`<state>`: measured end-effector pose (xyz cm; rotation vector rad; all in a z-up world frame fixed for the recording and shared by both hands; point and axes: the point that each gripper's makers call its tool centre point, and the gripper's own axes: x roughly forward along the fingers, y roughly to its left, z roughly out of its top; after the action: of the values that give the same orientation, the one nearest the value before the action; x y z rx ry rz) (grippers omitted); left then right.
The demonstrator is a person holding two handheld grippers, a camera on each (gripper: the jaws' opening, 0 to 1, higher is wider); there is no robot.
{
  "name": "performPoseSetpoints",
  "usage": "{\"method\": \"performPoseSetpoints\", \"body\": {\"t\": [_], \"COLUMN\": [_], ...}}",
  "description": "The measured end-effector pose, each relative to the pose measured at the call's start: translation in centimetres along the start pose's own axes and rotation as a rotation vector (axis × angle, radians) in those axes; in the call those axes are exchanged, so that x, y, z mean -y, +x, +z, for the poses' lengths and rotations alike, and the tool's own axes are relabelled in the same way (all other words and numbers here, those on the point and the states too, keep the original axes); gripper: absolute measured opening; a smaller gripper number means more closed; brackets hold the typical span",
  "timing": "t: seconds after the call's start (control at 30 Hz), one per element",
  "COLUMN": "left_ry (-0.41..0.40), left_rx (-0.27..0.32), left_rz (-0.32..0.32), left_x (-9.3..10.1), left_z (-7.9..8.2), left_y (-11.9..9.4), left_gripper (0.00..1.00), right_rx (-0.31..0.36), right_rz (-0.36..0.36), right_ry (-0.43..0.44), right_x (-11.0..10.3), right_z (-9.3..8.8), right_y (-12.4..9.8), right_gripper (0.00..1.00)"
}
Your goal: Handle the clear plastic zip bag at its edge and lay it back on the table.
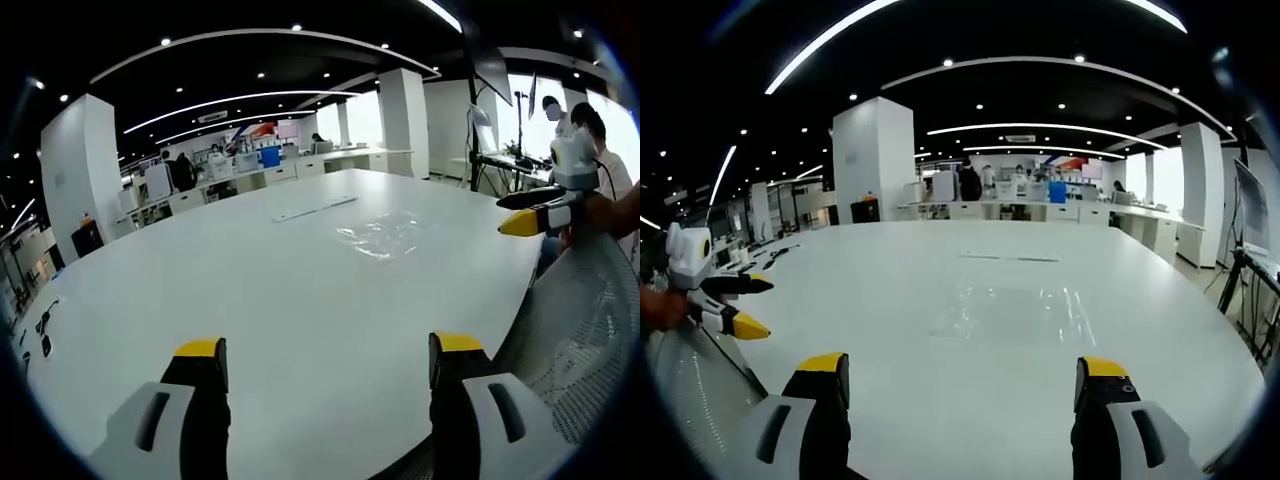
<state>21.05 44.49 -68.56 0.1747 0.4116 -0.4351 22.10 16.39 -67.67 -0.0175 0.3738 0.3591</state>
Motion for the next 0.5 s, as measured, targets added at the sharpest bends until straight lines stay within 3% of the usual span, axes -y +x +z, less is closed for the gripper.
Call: {"method": "performPoseSetpoints", "body": {"t": [0.5], "left_ry": [0.01], "left_rx": [-0.022], "left_rz": [-0.008], "left_x": [0.4], "left_z": [-0.19], "left_y": [0.02], "left_gripper": [0.79], "right_rx": [-0.034], "right_rz": [0.006], "right_ry": [-0.003], "right_x": [-0.23], "right_z": [-0.63], "right_y": [0.1], "right_gripper": [0.92]}}
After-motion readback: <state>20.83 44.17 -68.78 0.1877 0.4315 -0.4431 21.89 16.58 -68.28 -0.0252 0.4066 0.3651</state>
